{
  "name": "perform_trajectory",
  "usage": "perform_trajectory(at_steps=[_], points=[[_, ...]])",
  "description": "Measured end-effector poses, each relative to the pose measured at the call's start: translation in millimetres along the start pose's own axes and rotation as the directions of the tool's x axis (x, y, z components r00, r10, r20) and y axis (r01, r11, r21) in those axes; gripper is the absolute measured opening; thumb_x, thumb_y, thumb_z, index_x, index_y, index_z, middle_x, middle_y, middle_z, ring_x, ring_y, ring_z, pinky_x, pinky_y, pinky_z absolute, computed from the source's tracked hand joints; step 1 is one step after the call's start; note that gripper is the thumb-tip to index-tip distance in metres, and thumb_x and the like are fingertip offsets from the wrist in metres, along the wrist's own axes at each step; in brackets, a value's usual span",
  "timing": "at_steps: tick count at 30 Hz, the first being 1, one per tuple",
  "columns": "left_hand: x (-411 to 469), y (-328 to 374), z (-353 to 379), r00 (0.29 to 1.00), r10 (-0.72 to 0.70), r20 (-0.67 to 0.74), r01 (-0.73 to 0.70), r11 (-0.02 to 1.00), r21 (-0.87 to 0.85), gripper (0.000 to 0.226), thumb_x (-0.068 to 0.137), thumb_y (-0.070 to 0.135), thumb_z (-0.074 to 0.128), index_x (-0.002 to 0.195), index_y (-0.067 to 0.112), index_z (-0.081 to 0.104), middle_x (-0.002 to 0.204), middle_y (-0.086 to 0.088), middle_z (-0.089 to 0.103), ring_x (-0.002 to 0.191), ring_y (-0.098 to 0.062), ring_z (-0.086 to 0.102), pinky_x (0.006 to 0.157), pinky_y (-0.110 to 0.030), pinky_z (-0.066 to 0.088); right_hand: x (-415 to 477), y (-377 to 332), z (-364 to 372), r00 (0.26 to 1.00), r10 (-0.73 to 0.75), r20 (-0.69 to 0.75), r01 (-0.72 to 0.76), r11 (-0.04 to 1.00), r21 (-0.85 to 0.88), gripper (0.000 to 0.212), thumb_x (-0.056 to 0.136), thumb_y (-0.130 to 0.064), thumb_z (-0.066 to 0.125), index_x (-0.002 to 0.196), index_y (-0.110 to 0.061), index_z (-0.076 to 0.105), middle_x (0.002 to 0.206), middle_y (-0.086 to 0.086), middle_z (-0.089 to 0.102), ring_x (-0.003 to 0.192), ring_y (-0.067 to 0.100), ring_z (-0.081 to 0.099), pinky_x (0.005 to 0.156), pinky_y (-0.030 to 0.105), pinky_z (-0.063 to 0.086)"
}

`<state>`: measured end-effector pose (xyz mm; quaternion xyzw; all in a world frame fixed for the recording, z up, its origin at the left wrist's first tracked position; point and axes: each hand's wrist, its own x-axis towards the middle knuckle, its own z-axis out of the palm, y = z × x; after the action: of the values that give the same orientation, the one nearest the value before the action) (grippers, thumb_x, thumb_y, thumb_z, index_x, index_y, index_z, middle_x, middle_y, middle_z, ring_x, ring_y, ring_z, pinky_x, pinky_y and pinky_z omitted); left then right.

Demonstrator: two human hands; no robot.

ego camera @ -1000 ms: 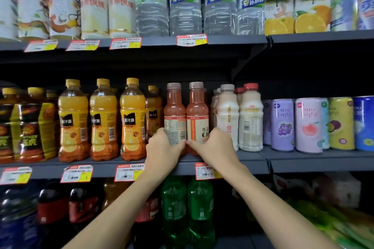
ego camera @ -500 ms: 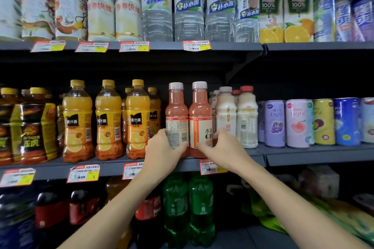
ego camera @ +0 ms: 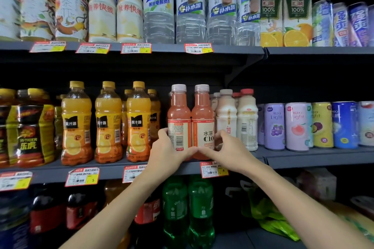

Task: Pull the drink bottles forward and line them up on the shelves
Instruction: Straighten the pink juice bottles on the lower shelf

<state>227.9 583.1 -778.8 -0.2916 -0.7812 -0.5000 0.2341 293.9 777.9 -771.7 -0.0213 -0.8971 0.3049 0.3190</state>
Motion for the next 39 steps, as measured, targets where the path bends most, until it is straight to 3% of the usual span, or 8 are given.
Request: perform_trajectory(at_steps=[3,8,15,21,24,27,31,39], points=[[1.6,0.8,-3.4,1.0,0.0,0.006,0.0,1.0,0.024,0.081,0.073,0.045,0.086,0.135,0.017,0.042,0.112,0.014,0.059,0.087,0.011,0.056,0.067,0.0,0.044,1.2,3.5,-4.3,0.996,0.046,0.075,-0.057,0.987,0.153,0.06,0.081,-0.058,0.073,0.125,-0.022,0.055,0.115,-0.009,0.066,0.102,0.006,0.064,0.089,0.032,0.054],[1.9,2.0,-1.4,1.0,0.02,-0.009,-0.019,0.992,0.128,0.069,0.079,0.044,0.08,0.135,0.019,0.049,0.125,-0.004,0.052,0.109,-0.006,0.039,0.096,-0.023,0.036,0.3,2.5,-0.7,0.999,0.043,0.019,-0.045,0.985,0.164,0.06,0.078,-0.056,0.078,0.12,-0.019,0.056,0.104,-0.011,0.068,0.094,0.003,0.064,0.085,0.029,0.055],[-3.2,3.3,-2.7,0.995,-0.025,0.095,0.033,0.997,-0.075,0.078,0.082,0.034,0.081,0.141,0.029,0.031,0.114,0.021,0.058,0.103,0.001,0.063,0.067,-0.006,0.047,0.1,-1.3,6.8,0.997,-0.045,-0.066,0.043,0.999,-0.021,0.06,0.069,-0.08,0.065,0.109,-0.038,0.049,0.089,-0.023,0.063,0.084,-0.008,0.059,0.071,0.02,0.05],[-1.5,4.8,1.7,0.995,0.061,-0.076,-0.046,0.984,0.175,0.087,0.072,0.043,0.087,0.14,0.013,0.042,0.125,-0.005,0.05,0.12,-0.016,0.042,0.096,-0.025,0.038,3.8,8.6,3.8,1.0,-0.006,0.023,0.002,0.991,0.135,0.058,0.077,-0.068,0.062,0.121,-0.03,0.06,0.113,-0.015,0.069,0.099,-0.002,0.064,0.086,0.025,0.053],[-3.7,1.7,0.0,0.998,0.025,-0.063,-0.021,0.998,0.056,0.083,0.077,0.033,0.085,0.144,0.016,0.039,0.122,0.006,0.058,0.109,-0.008,0.056,0.085,-0.016,0.047,2.0,10.3,5.9,0.999,-0.03,-0.016,0.032,0.99,0.135,0.048,0.081,-0.06,0.071,0.115,-0.03,0.058,0.103,-0.017,0.069,0.089,-0.009,0.062,0.074,0.016,0.048],[-8.0,-0.3,-3.6,0.999,0.041,-0.03,-0.04,0.999,0.016,0.081,0.081,0.032,0.082,0.146,0.018,0.034,0.114,0.014,0.06,0.089,0.006,0.058,0.067,-0.001,0.046,-1.7,5.2,10.4,0.995,-0.027,-0.092,0.033,0.997,0.068,0.065,0.067,-0.08,0.066,0.109,-0.033,0.051,0.089,-0.018,0.066,0.083,-0.006,0.061,0.071,0.022,0.05],[-11.7,0.1,-6.1,0.979,0.176,-0.099,-0.155,0.969,0.193,0.075,0.074,0.044,0.083,0.134,0.018,0.047,0.115,0.006,0.053,0.106,-0.007,0.049,0.089,-0.021,0.046,-0.6,-0.1,9.1,0.997,-0.049,-0.06,0.047,0.999,-0.023,0.073,0.055,-0.089,0.055,0.108,-0.04,0.047,0.087,-0.025,0.062,0.083,-0.009,0.057,0.073,0.024,0.05],[-16.5,-1.3,-14.4,0.977,0.199,-0.075,-0.181,0.964,0.196,0.056,0.08,0.036,0.08,0.126,0.021,0.051,0.116,0.005,0.064,0.108,-0.012,0.06,0.092,-0.039,0.053,9.3,0.1,1.4,0.982,-0.155,0.104,0.163,0.984,-0.071,0.072,0.065,-0.072,0.068,0.125,-0.032,0.061,0.117,-0.016,0.068,0.101,0.001,0.064,0.085,0.022,0.052]])
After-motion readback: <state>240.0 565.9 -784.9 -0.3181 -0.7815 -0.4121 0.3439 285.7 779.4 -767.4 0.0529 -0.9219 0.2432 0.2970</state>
